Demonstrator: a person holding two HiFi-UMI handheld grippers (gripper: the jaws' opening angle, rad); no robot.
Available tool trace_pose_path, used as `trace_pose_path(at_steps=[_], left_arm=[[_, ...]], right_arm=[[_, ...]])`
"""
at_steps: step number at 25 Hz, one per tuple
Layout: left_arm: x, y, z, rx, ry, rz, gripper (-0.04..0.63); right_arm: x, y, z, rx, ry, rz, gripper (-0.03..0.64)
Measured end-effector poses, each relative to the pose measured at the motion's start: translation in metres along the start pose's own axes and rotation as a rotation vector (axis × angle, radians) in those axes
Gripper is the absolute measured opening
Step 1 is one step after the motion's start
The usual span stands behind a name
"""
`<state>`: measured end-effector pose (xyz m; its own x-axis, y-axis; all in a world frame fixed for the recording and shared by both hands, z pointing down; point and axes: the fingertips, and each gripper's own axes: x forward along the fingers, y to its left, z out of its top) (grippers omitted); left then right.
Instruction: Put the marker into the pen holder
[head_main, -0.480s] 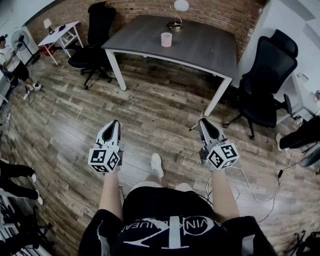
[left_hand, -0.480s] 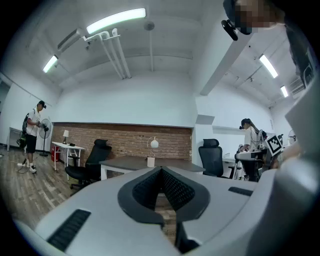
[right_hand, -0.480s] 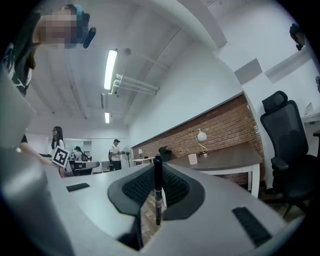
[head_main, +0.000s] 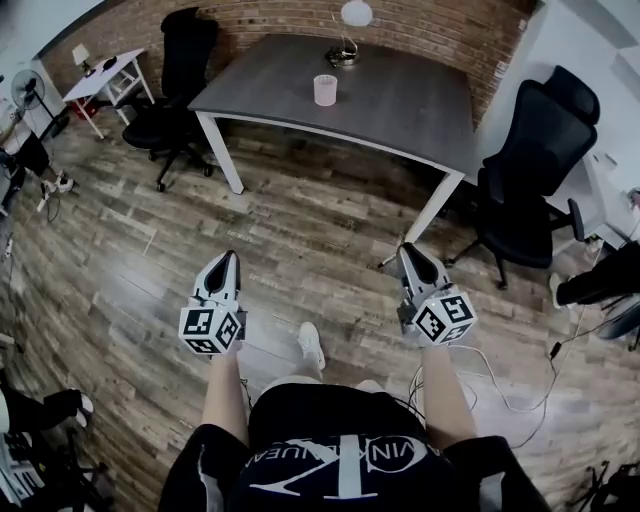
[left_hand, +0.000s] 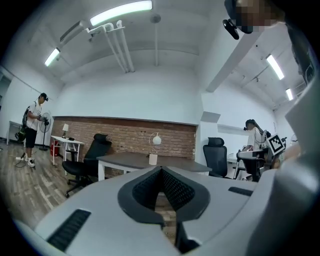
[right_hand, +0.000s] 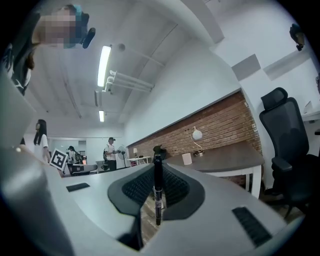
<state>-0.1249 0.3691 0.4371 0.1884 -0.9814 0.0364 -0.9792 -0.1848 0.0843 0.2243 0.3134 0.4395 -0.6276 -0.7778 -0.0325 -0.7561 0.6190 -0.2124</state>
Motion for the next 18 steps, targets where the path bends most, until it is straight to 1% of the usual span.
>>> trace_pose_path(at_steps=[11, 18], left_arm=[[0.088, 0.032, 0.005, -0.003, 0.039, -0.03, 0.014], [0.137, 0.067, 0.004, -0.014, 0.059, -0.032, 0.014]], right_arm=[[0.075, -0.035, 0.006, 0.035, 0.015, -0.022, 0.052], [0.13, -0.055, 0.003, 0.061, 0.024, -0.042, 0.052]])
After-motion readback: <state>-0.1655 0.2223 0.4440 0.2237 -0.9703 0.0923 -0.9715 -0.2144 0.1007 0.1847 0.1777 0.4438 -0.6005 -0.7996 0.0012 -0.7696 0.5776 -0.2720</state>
